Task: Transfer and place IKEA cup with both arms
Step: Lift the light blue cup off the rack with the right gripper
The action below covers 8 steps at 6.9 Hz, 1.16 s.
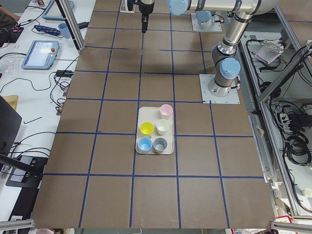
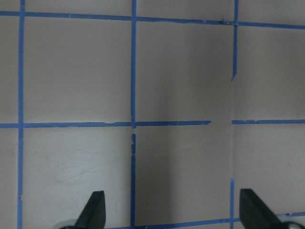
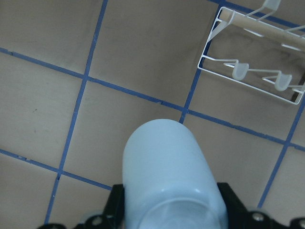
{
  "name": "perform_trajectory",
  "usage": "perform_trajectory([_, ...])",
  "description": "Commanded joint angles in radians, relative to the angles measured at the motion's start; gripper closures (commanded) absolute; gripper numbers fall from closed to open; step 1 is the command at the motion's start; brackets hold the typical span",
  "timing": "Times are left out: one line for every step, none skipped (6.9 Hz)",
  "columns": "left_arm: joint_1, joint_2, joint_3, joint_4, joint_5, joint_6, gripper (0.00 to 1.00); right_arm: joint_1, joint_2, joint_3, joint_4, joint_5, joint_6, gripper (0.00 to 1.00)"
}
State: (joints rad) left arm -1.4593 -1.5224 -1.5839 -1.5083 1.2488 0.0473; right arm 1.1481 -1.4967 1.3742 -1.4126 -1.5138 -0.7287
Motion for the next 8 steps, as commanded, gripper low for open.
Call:
perform_trajectory([0.082, 0.007, -0.030, -0.044, -0.237, 0.023, 0.00, 0.099, -0.037, 0.022, 0.009, 0.012, 0.212, 0.58])
perform_trajectory([0.097, 0.008, -0.054, -0.044, -0.317, 0.023, 0.00, 0.139, -0.043, 0.020, 0.041, 0.023, 0.253, 0.58])
perform_trajectory([0.121, 0.010, -0.091, -0.046, -0.415, 0.023, 0.00, 0.163, -0.059, 0.022, 0.055, 0.094, 0.361, 0.58])
perform_trajectory([0.175, 0.007, -0.167, -0.040, -0.586, 0.031, 0.00, 0.203, -0.068, 0.023, 0.060, 0.142, 0.465, 0.58])
perform_trajectory([0.186, 0.008, -0.257, -0.009, -0.774, 0.035, 0.00, 0.237, -0.063, 0.026, 0.092, 0.253, 0.524, 0.58])
perform_trajectory([0.182, 0.013, -0.315, 0.056, -0.913, 0.037, 0.00, 0.242, -0.054, 0.031, 0.112, 0.330, 0.525, 0.58])
perform_trajectory([0.174, 0.008, -0.349, 0.072, -1.018, 0.040, 0.00, 0.242, -0.028, 0.042, 0.170, 0.448, 0.514, 0.58])
perform_trajectory([0.156, -0.013, -0.376, 0.103, -1.093, 0.057, 0.00, 0.240, -0.025, 0.043, 0.211, 0.505, 0.520, 0.58])
